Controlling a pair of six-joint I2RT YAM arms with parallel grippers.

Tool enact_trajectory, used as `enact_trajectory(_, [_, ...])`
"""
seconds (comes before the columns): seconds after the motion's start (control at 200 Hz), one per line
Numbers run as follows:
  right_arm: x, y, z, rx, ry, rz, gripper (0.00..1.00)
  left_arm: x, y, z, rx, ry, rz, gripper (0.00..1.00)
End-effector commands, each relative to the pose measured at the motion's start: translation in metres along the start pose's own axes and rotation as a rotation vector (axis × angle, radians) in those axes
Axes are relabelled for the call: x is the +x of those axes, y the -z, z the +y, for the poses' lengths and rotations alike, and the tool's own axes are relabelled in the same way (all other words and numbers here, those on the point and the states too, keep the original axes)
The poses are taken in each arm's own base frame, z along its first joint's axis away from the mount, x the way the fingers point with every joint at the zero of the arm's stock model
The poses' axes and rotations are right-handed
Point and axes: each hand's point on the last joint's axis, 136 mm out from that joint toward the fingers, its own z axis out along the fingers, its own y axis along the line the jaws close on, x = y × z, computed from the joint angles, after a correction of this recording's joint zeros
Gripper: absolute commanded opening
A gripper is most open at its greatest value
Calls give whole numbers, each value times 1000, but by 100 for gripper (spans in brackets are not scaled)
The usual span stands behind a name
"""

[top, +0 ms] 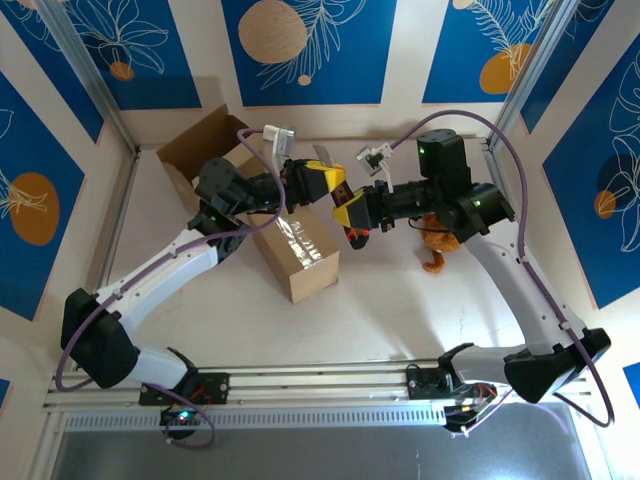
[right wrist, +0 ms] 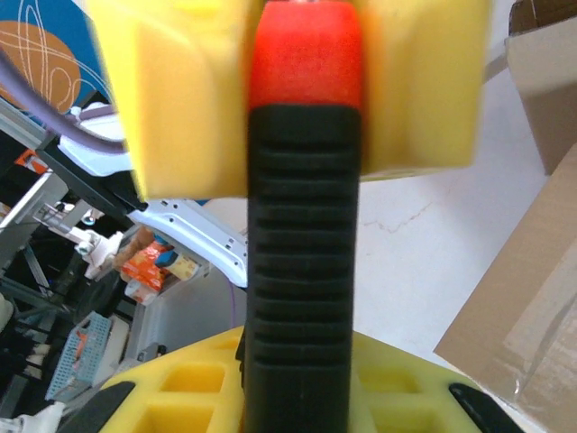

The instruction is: Unpack the express box

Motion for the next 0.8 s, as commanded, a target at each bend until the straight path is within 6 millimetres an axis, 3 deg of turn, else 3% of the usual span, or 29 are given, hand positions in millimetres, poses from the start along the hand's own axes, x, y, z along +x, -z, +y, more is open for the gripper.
enact_trajectory(0.0, [-5, 1, 11, -39, 6, -25, 0, -7, 0, -9, 17, -62, -23, 0])
enact_trajectory(0.12, [-14, 4, 8, -2, 2, -82, 2, -7, 2, -8, 6, -57, -37, 0])
enact_trajectory(0.16, [-18, 4, 8, 7, 3, -103, 13, -8, 3, -8, 1, -55, -44, 0])
enact_trajectory(0.235, [-24, 6, 10, 9, 19, -148, 43, -11, 4, -7, -10, -51, -61, 0])
enact_trajectory(0.31, [-30, 8, 14, 8, 52, -198, 54, -14, 5, -8, -16, -49, -80, 0])
enact_trajectory(0.53, [-35, 7, 24, -8, 102, -266, 56, -26, 10, -10, -41, -42, -144, 0])
enact_trajectory(0.795, [-36, 3, 19, -20, 100, -292, 45, -33, 12, -16, -29, -25, -171, 0])
